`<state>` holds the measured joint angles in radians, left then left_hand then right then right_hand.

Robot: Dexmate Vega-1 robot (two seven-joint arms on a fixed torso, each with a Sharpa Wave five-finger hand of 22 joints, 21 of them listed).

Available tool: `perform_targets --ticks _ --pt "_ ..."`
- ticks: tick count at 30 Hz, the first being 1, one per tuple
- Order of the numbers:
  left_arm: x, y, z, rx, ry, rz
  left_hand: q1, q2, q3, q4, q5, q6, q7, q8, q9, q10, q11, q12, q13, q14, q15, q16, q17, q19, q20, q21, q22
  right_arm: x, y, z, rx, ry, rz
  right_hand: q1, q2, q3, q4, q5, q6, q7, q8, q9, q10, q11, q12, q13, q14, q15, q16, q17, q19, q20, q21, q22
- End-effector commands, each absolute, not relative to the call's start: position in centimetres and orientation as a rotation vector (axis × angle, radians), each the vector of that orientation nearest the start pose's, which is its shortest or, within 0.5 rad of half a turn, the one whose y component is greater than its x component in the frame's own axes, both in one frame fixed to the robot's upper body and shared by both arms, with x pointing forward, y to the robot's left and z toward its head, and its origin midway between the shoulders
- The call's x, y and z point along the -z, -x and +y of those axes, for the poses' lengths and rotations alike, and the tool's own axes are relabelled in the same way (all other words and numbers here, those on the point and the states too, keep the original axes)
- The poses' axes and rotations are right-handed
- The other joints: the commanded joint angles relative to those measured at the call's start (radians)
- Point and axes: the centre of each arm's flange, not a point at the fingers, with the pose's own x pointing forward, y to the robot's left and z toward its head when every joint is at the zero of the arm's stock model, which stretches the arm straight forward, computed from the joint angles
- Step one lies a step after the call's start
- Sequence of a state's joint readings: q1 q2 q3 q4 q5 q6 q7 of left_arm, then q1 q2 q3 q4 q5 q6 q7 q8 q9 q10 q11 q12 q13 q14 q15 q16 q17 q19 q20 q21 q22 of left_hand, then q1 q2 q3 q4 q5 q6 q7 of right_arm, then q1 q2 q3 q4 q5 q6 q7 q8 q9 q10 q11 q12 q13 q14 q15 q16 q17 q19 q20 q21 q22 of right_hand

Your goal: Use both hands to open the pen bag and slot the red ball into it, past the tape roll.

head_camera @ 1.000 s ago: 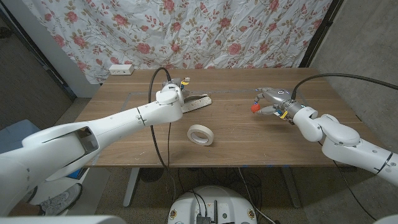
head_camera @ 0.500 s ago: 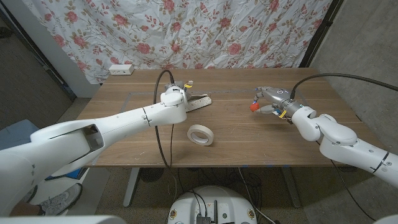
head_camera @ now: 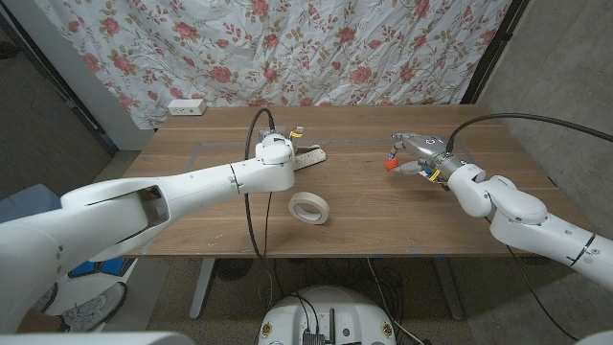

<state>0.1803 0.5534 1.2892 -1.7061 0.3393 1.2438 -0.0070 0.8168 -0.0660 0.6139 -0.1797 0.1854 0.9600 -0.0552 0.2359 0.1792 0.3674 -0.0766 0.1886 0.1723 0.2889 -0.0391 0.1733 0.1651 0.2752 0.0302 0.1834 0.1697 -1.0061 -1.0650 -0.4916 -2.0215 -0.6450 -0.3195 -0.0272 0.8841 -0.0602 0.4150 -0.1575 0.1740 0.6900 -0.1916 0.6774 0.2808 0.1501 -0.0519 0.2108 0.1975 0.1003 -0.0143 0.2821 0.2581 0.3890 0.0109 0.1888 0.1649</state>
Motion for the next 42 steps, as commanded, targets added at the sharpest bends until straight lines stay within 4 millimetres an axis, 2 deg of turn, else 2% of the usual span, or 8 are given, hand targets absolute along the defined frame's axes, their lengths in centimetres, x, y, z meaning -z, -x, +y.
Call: perform_targets --ticks 1,19,42 --pt "-5.6 -63.8 11.8 -0.323 -1.499 -0.095 0.015 0.002 -0.008 0.001 0.001 0.014 0.000 -0.003 0.004 0.005 -0.003 0.001 0.003 -0.003 -0.006 0.003 0.002 -0.004 0.002 0.001 0.002 0.5 -54.1 -27.2 0.122 1.651 -0.580 0.001 0.015 -0.001 0.001 0.005 0.037 -0.027 0.009 0.005 0.013 -0.001 -0.001 0.002 0.008 0.000 0.007 0.002 -0.007 0.002 -0.003 0.002" --pt "-4.8 -64.3 11.7 -0.323 -1.496 -0.123 0.051 0.017 -0.019 -0.002 0.003 0.047 -0.006 -0.012 0.006 0.035 -0.017 0.009 0.002 0.031 -0.020 0.013 0.002 0.028 -0.006 0.014 0.002 0.8 -53.6 -27.1 0.134 1.643 -0.585 0.001 0.018 -0.002 0.001 0.005 0.039 -0.027 0.012 0.005 0.016 -0.001 -0.002 0.002 0.008 0.000 0.007 0.003 -0.008 0.001 -0.003 0.002" --pt "-3.8 -63.5 12.5 -0.369 -1.538 -0.133 0.087 0.020 -0.035 -0.004 0.003 0.054 -0.011 -0.025 0.007 0.060 -0.031 0.010 0.002 0.064 -0.034 0.016 0.002 0.058 -0.013 0.019 0.002 1.4 -53.1 -27.1 0.153 1.622 -0.581 0.001 0.023 -0.004 0.001 0.004 0.039 -0.027 0.013 0.005 0.019 0.000 -0.003 0.002 0.010 -0.001 0.007 0.005 -0.008 0.002 -0.003 0.002"
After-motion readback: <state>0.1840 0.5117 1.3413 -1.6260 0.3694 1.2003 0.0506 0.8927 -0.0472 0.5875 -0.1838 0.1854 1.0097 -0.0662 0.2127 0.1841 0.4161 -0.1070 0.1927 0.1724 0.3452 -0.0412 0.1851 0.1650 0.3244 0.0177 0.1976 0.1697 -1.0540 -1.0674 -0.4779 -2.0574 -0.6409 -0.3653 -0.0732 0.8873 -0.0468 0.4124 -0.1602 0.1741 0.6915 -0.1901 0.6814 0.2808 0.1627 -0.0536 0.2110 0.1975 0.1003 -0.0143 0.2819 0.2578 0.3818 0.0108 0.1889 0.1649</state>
